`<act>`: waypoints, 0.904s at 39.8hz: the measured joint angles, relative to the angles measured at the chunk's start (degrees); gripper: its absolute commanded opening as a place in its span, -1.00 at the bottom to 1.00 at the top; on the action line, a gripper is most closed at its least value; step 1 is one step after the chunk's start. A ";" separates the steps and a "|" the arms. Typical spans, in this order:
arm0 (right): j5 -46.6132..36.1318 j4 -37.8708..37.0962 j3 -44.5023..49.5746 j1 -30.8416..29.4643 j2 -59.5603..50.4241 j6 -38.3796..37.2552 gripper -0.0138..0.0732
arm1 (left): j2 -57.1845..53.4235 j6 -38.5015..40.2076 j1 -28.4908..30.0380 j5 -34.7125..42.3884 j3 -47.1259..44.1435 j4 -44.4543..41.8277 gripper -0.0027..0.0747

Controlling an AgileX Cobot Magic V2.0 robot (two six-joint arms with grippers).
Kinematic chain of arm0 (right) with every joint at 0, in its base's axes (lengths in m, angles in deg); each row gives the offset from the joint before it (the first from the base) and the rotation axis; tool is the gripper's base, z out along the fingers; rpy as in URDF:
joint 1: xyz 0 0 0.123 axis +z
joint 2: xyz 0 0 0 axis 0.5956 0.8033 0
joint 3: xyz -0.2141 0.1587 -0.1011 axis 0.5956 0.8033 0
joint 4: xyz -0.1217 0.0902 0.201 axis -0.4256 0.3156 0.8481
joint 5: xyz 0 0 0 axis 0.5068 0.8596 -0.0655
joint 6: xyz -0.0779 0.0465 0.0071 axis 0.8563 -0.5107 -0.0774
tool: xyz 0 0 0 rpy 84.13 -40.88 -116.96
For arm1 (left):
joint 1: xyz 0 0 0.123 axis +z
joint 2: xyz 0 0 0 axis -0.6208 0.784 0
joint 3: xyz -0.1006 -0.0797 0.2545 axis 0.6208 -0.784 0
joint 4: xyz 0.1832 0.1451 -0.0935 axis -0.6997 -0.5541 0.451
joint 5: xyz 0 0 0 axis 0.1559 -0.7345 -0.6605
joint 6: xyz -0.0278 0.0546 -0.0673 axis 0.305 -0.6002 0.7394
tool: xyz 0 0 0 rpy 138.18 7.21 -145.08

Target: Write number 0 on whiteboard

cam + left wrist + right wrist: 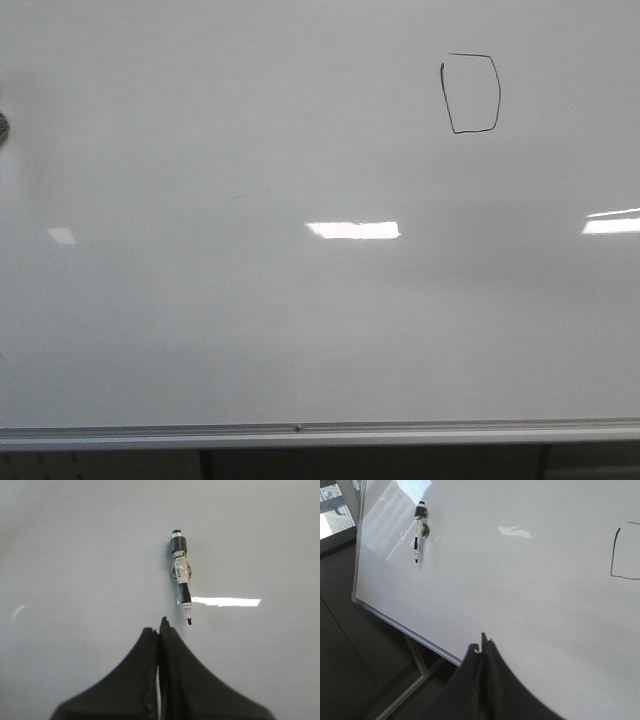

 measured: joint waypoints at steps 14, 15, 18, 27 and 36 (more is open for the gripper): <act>-2.79 -11.64 0.82 -0.34 -0.11 -6.22 -0.84 | 0.00 0.00 0.00 0.00 0.00 0.00 -0.98; -3.38 -13.49 1.09 -0.77 -0.10 -7.79 -0.84 | 0.00 0.00 0.00 0.00 0.00 0.00 -0.98; -6.18 -20.41 2.55 -2.46 -0.97 -14.70 -0.84 | 0.00 0.00 0.00 0.00 0.00 0.00 -0.98; -14.55 -41.19 9.99 -9.58 -7.70 -38.24 -0.84 | 0.00 0.00 0.00 0.00 0.00 0.00 -0.98; -15.48 -49.42 20.10 -13.80 -15.66 -46.80 -0.84 | 0.00 0.00 0.00 0.00 0.00 0.00 -0.98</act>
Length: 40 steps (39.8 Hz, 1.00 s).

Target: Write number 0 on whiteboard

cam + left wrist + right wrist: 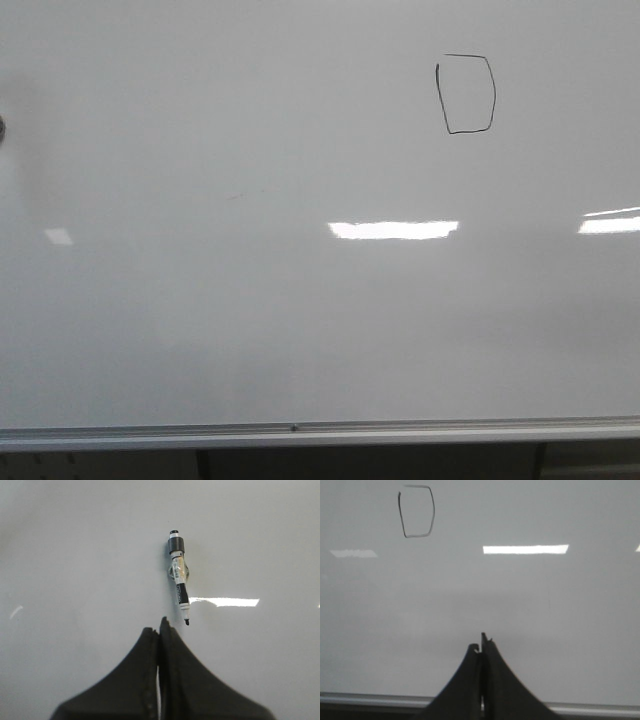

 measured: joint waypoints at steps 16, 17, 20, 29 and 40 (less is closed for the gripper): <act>4.08 -3.09 3.40 -0.76 -7.60 -0.43 -0.84 | 0.00 0.00 0.00 0.02 0.00 0.00 -0.98; 4.08 -3.09 3.40 -0.76 -7.60 -0.43 -0.84 | 0.00 0.00 0.00 0.02 0.00 0.00 -0.98; 4.12 -3.21 3.40 -0.76 -7.66 -0.43 -0.84 | 0.00 0.00 0.00 0.02 0.00 0.00 -0.98; 4.35 -3.33 3.40 -0.76 -7.66 -0.50 -0.84 | 0.00 0.00 0.00 0.02 0.00 0.00 -0.98; 4.35 -3.33 3.40 -0.76 -7.66 -0.50 -0.84 | 0.00 0.00 0.00 0.02 0.00 0.00 -0.98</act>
